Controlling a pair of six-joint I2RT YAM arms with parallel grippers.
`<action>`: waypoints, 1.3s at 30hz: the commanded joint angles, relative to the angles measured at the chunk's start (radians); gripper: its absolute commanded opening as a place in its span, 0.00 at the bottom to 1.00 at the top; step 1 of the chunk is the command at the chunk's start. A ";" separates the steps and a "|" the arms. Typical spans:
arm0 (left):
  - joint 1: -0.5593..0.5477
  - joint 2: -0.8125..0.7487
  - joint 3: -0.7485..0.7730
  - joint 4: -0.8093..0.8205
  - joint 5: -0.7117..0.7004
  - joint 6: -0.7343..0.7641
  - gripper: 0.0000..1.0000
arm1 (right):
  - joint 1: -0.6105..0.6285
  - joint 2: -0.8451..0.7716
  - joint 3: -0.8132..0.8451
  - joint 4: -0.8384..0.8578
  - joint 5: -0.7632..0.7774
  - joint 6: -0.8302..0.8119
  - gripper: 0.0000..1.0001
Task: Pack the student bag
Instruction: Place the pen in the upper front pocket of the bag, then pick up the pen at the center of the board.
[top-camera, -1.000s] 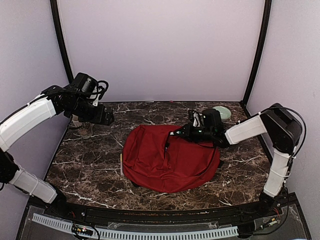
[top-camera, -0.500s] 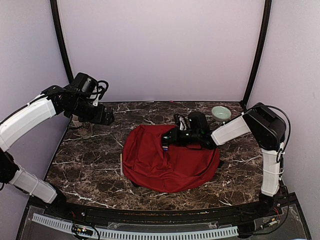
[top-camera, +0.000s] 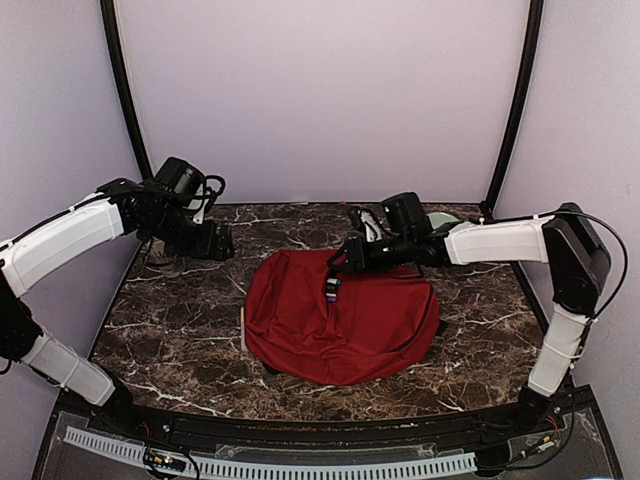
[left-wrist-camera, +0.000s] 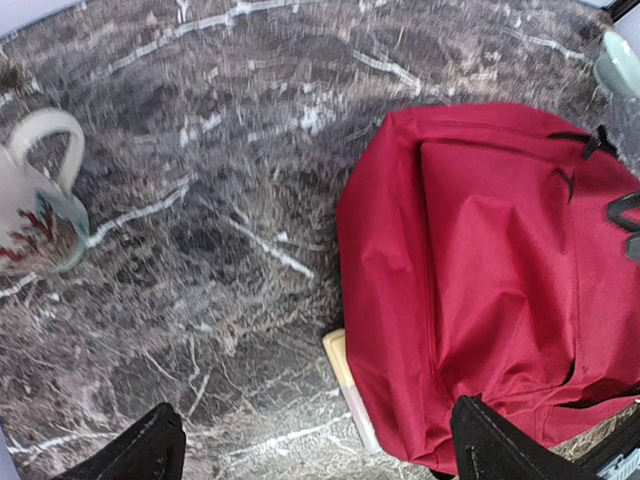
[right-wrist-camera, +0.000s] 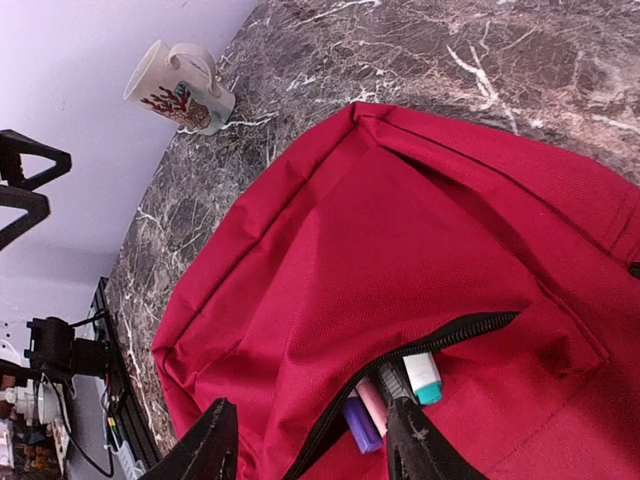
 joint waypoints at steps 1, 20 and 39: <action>-0.003 0.021 -0.070 -0.045 0.042 -0.071 0.95 | -0.001 -0.090 0.007 -0.220 0.102 -0.117 0.54; -0.013 0.235 -0.254 0.052 0.293 -0.215 0.90 | -0.025 -0.610 -0.275 -0.480 0.457 -0.157 0.57; -0.014 0.411 -0.103 0.007 0.239 -0.253 0.87 | -0.029 -0.789 -0.366 -0.506 0.518 -0.098 0.56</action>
